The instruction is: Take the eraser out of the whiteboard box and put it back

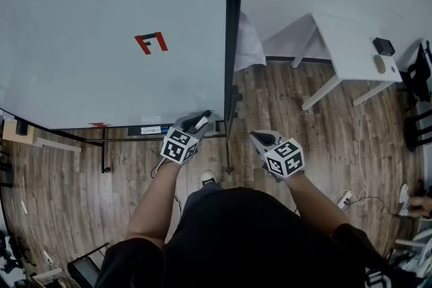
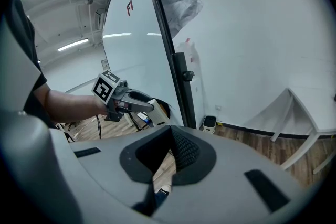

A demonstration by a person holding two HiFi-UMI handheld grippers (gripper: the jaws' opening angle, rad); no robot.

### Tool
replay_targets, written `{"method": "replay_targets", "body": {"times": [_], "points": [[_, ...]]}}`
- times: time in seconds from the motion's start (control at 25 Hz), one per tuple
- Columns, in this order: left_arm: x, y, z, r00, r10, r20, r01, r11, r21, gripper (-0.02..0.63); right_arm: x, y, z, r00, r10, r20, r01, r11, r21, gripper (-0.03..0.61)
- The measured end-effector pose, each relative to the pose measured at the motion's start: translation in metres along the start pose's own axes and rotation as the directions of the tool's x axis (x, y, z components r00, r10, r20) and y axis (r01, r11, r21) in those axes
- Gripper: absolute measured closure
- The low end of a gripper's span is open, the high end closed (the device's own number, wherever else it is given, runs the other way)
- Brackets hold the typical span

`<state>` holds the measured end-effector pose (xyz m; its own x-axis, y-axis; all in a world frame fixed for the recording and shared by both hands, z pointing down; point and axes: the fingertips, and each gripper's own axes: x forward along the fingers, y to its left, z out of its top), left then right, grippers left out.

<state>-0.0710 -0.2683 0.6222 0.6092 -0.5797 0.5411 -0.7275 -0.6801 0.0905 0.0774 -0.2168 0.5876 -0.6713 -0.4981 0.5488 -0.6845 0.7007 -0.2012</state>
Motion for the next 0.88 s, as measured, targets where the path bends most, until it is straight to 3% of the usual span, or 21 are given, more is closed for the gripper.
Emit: {"method": "replay_targets", "body": {"times": [0.88], "points": [[0.038, 0.003, -0.039, 0.994, -0.048, -0.098, 0.047, 0.999, -0.012, 0.465, 0.013, 0.002, -0.015, 0.999, -0.008, -0.037, 0.009, 1.000, 0.026, 0.583]]}}
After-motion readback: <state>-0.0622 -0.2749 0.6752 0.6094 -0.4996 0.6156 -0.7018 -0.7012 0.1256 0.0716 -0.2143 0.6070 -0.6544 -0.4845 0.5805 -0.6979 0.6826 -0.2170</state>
